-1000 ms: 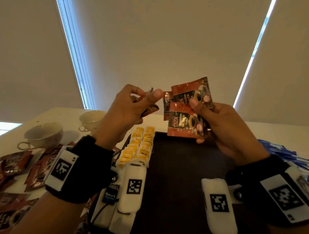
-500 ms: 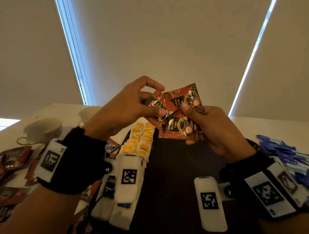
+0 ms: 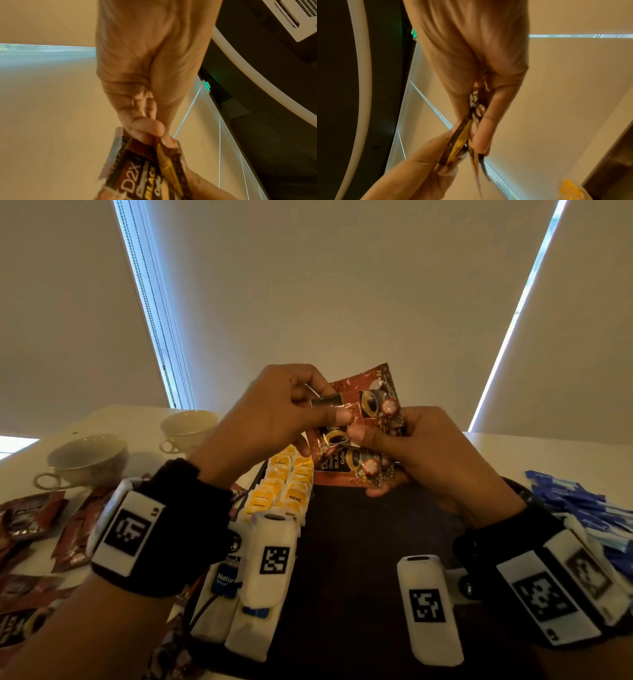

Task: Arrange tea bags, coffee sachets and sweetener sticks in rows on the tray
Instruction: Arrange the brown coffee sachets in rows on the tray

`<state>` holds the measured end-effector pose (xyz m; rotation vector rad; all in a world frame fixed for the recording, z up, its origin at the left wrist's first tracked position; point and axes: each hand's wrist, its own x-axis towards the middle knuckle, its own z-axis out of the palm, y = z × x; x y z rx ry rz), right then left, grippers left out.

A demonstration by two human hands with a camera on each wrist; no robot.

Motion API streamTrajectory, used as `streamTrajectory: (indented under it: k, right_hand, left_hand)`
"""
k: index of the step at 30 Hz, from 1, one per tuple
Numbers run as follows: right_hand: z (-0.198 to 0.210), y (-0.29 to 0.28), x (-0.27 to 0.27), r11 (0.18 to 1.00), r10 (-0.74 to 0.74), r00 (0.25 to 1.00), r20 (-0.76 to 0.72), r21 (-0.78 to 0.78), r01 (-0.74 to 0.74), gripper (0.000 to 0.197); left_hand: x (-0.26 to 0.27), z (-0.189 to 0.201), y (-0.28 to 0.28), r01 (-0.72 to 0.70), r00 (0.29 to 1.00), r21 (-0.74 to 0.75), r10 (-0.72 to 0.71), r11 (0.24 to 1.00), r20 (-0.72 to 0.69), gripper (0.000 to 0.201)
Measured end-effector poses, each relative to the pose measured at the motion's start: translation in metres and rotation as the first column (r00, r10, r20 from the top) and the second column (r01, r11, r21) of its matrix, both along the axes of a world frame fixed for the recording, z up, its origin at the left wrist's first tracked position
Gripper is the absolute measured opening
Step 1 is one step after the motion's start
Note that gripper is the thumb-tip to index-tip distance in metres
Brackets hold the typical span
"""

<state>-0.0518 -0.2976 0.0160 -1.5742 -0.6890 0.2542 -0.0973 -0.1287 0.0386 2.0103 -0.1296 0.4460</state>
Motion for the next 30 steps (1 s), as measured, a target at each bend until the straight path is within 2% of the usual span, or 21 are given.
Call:
streamTrajectory:
  k: [2,5,7,10,15,17,19,21,24,27,30]
  right_hand:
    - [0.002,-0.002,0.001,0.999,-0.024,1.000,-0.016,0.041,0.025,0.009]
    - [0.004,-0.006,0.005,0.991,-0.083,0.996,-0.032,0.105,0.086,0.009]
    - [0.003,-0.005,0.006,0.986,-0.109,0.994,-0.026,0.125,0.112,0.009]
    - [-0.002,-0.001,0.007,0.979,-0.155,0.988,-0.008,0.134,0.155,0.006]
    - [0.000,-0.004,0.009,0.965,-0.182,0.983,-0.034,0.183,0.185,0.006]
    - [0.004,-0.009,0.012,0.964,-0.173,0.984,-0.044,0.199,0.178,0.007]
    - [0.006,-0.015,0.014,0.967,-0.150,0.987,-0.054,0.199,0.158,0.009]
    - [0.007,-0.018,0.014,0.978,-0.130,0.990,-0.046,0.161,0.136,0.013]
    - [0.009,-0.025,0.017,0.980,-0.152,0.987,-0.048,0.122,0.157,0.014]
    - [0.013,-0.044,0.029,0.956,-0.261,0.959,-0.108,0.113,0.272,0.015]
    - [0.018,-0.062,0.037,0.934,-0.326,0.936,-0.136,0.108,0.341,0.011]
  left_hand:
    - [-0.001,0.002,0.001,0.016,1.000,-0.106,-0.016,0.994,-0.003,0.018]
    - [-0.002,0.004,0.001,0.058,0.994,-0.190,-0.076,0.980,-0.085,0.041]
    - [0.000,0.001,-0.003,0.025,0.994,-0.122,-0.038,0.992,-0.106,0.050]
    - [0.004,-0.007,-0.011,-0.033,0.998,-0.013,0.033,0.999,-0.060,0.052]
    - [0.004,-0.012,-0.020,0.016,1.000,0.160,-0.016,0.987,-0.001,0.067]
    - [0.003,-0.008,-0.021,0.040,0.999,0.094,-0.042,0.995,0.018,0.056]
    - [0.002,-0.004,-0.019,0.041,0.998,0.030,-0.042,0.999,0.039,0.034]
    - [0.000,0.000,-0.018,0.017,0.999,0.048,-0.019,0.999,0.050,0.014]
    - [0.000,0.010,-0.012,-0.019,0.999,0.150,0.014,0.989,0.031,0.016]
    - [0.016,0.027,-0.001,-0.053,0.998,0.183,0.057,0.982,-0.016,0.014]
    - [0.048,0.029,0.008,0.037,0.985,0.352,0.025,0.935,-0.170,0.006]
